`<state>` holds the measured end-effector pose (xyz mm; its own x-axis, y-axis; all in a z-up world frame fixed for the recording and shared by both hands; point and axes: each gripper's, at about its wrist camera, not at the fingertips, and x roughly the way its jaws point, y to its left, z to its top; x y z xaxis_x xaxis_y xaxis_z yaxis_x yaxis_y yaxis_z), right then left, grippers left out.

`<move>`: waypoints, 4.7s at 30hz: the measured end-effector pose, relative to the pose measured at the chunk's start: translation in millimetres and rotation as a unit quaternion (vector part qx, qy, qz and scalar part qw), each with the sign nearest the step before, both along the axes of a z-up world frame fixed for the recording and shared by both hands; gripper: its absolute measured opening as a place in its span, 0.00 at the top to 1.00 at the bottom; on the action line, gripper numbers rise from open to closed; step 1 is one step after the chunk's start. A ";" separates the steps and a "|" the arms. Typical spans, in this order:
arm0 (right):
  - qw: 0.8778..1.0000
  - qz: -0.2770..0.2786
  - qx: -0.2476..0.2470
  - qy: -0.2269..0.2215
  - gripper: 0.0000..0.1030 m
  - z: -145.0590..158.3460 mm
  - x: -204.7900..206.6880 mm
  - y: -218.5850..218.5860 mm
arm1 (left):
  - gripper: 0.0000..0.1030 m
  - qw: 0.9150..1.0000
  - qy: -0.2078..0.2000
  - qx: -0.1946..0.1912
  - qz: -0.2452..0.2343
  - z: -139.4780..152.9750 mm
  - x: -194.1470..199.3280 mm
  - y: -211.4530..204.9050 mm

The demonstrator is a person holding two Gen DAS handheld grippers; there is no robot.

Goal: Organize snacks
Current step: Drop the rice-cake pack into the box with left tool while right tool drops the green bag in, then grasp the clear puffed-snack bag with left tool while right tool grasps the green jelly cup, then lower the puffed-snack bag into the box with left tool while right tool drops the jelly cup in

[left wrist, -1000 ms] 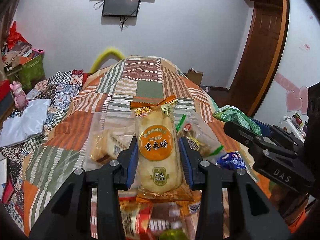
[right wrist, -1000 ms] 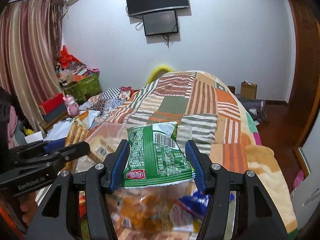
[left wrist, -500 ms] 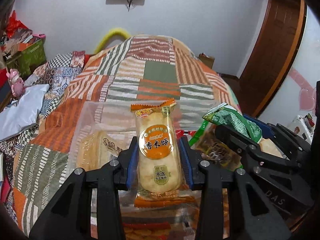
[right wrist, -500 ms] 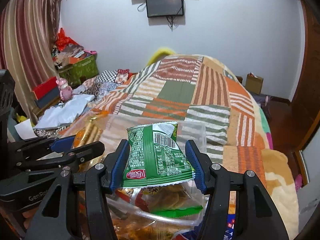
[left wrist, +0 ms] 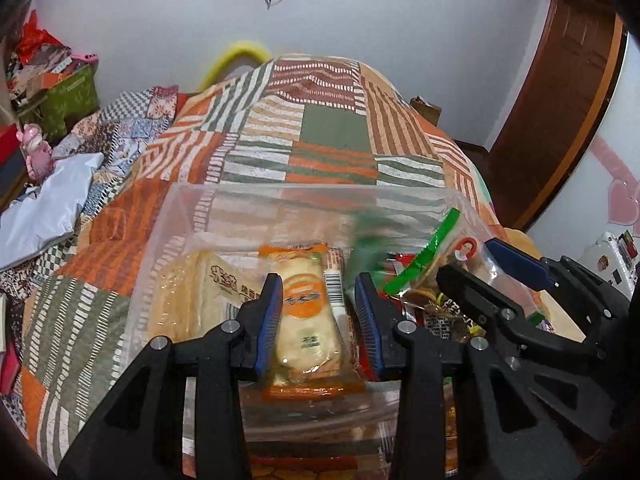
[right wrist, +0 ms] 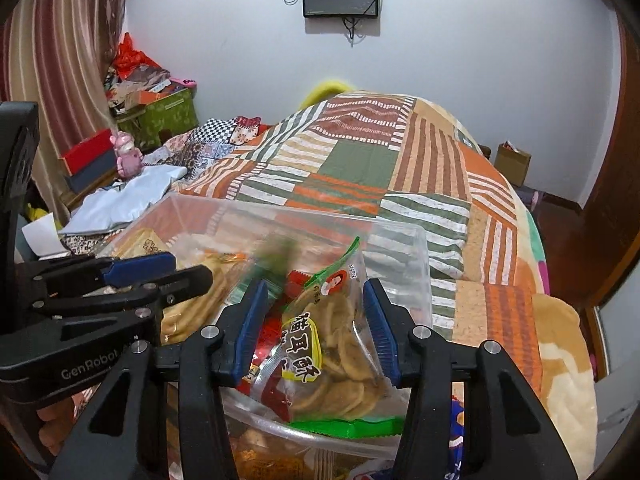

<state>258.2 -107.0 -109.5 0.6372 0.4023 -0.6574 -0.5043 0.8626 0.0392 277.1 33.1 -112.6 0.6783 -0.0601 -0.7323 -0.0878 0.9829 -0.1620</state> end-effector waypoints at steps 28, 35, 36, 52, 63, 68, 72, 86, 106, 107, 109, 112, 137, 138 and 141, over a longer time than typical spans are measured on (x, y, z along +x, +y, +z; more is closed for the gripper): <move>0.999 0.007 0.044 -0.032 0.32 42.7 -92.5 -31.6 | 0.35 0.999 -0.028 0.045 0.004 43.1 -117.3 16.5; 0.999 0.015 0.046 -0.015 0.31 30.8 -118.2 -29.6 | 0.31 0.999 -0.009 0.038 0.004 29.5 -156.1 28.2; 0.999 0.017 0.046 -0.012 0.31 28.4 -121.3 -29.1 | 0.30 0.999 -0.006 0.039 0.004 27.0 -161.2 29.3; 0.996 0.053 0.009 0.075 0.31 -31.5 -151.3 17.6 | 0.28 0.998 0.058 0.017 0.000 -32.6 -206.7 59.8; 0.992 0.063 -0.020 0.110 0.32 -55.1 -147.7 40.6 | 0.28 0.998 0.062 0.003 -0.011 -54.7 -211.5 63.7; 0.992 0.062 -0.024 0.109 0.46 -57.8 -148.6 42.7 | 0.36 0.999 0.051 -0.004 -0.010 -55.7 -214.3 64.9; 0.992 0.062 -0.015 0.112 0.47 -56.0 -147.8 38.2 | 0.52 0.999 0.044 0.002 -0.016 -53.5 -215.3 60.4; 0.997 0.041 0.012 0.072 0.47 -26.2 -146.8 16.7 | 0.55 1.000 0.013 -0.016 0.000 -24.1 -214.1 63.5; 0.998 0.004 0.065 -0.003 0.47 30.0 -91.9 -4.0 | 0.55 0.998 -0.044 -0.035 -0.011 36.0 -135.5 36.2; 0.998 0.005 0.065 -0.005 0.47 31.1 -88.6 -2.9 | 0.55 0.998 -0.045 -0.037 -0.012 37.5 -130.8 34.9; 0.998 0.007 0.069 -0.007 0.47 31.5 -81.6 -1.1 | 0.55 0.998 -0.047 -0.040 -0.014 40.2 -119.8 31.8; 0.997 0.009 0.070 -0.002 0.47 28.5 -68.6 3.1 | 0.55 0.998 -0.047 -0.041 -0.013 41.6 -104.1 26.9; 0.999 0.004 0.021 0.030 0.46 -5.6 -12.7 15.7 | 0.57 1.000 -0.005 -0.009 -0.003 6.1 -10.7 23.2; 0.999 0.004 0.020 0.030 0.46 -5.7 -11.5 15.4 | 0.57 1.000 -0.003 -0.010 -0.005 5.2 -9.6 23.4; 0.999 0.004 0.017 0.029 0.46 -4.7 -13.6 14.6 | 0.57 1.000 0.000 -0.018 -0.004 3.8 -9.4 24.1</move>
<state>244.6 -92.4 -114.2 0.5945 0.4306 -0.6791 -0.5079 0.8558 0.0981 267.7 57.3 -108.8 0.6775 -0.0925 -0.7297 -0.0792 0.9771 -0.1974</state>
